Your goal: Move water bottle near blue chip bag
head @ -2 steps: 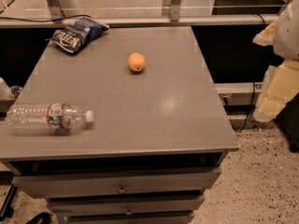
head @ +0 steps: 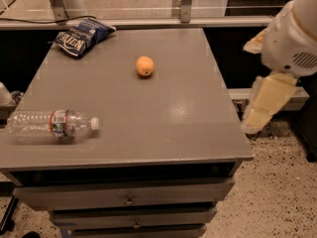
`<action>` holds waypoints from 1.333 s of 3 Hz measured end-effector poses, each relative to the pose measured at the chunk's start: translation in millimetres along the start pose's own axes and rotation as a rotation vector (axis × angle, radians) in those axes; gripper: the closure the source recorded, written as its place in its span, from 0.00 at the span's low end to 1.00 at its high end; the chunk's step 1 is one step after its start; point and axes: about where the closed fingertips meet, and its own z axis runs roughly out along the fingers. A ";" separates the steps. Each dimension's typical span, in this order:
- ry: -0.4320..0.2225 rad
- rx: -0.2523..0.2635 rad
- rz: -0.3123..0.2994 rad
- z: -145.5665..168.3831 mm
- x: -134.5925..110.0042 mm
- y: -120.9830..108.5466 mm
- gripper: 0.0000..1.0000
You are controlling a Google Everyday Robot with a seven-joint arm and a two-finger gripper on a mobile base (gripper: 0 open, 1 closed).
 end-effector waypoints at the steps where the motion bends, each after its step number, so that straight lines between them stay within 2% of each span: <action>1: -0.148 -0.033 -0.057 36.8 -74.0 29.4 0.00; 2: -0.302 -0.072 -0.107 63.6 -159.1 60.3 0.00; 3: -0.302 -0.072 -0.108 63.5 -159.2 60.3 0.00; 4: -0.355 -0.071 -0.096 77.7 -178.7 60.6 0.00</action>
Offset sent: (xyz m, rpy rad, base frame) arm -0.0164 0.2783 -0.0557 0.4130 0.0135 0.3047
